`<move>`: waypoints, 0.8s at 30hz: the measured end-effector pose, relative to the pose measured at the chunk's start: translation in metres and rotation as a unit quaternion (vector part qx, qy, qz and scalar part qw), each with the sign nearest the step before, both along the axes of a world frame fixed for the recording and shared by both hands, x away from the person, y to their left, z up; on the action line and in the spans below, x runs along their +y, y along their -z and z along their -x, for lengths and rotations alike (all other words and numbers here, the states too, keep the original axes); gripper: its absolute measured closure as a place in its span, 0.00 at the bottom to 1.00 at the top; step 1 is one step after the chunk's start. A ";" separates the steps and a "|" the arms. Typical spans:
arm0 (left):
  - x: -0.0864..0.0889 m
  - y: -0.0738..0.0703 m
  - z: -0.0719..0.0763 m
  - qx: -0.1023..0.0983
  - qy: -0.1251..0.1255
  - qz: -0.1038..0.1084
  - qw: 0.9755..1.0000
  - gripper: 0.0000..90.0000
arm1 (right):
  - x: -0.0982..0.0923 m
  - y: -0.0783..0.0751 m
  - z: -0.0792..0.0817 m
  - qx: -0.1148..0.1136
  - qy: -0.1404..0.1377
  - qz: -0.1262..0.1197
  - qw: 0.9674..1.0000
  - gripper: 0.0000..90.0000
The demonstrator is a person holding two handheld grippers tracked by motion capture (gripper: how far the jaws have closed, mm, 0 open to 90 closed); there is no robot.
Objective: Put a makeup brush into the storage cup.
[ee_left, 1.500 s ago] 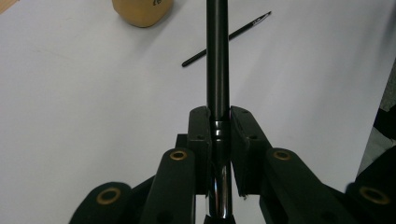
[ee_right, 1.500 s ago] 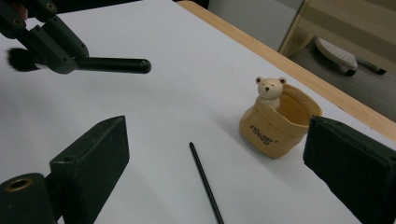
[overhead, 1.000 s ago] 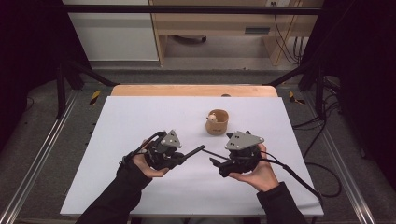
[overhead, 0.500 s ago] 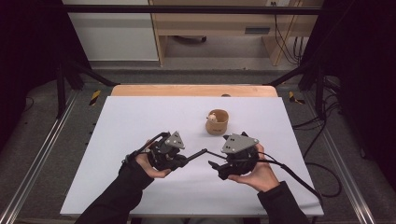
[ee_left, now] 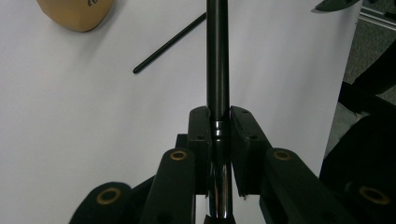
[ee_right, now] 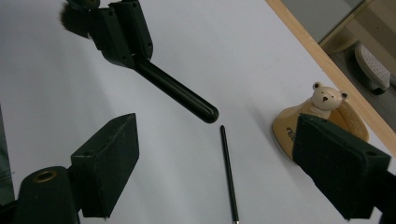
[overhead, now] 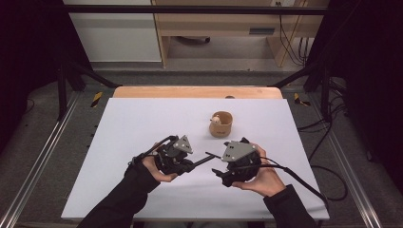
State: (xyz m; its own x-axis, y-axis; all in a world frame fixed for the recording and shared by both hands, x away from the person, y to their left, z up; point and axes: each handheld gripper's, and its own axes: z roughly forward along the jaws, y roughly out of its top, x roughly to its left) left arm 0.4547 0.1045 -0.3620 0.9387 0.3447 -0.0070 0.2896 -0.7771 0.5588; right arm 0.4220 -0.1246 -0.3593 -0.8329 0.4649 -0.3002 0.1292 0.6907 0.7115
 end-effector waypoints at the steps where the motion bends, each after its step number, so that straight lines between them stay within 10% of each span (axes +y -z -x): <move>1: 0.000 0.000 0.000 0.001 0.003 -0.002 1.000 0.87 | 0.001 0.000 0.000 -0.002 -0.002 0.003 1.000 0.17; 24: -0.007 -0.001 0.004 0.009 0.023 -0.006 1.000 0.88 | 0.011 0.005 0.005 -0.007 -0.044 0.056 0.997 0.25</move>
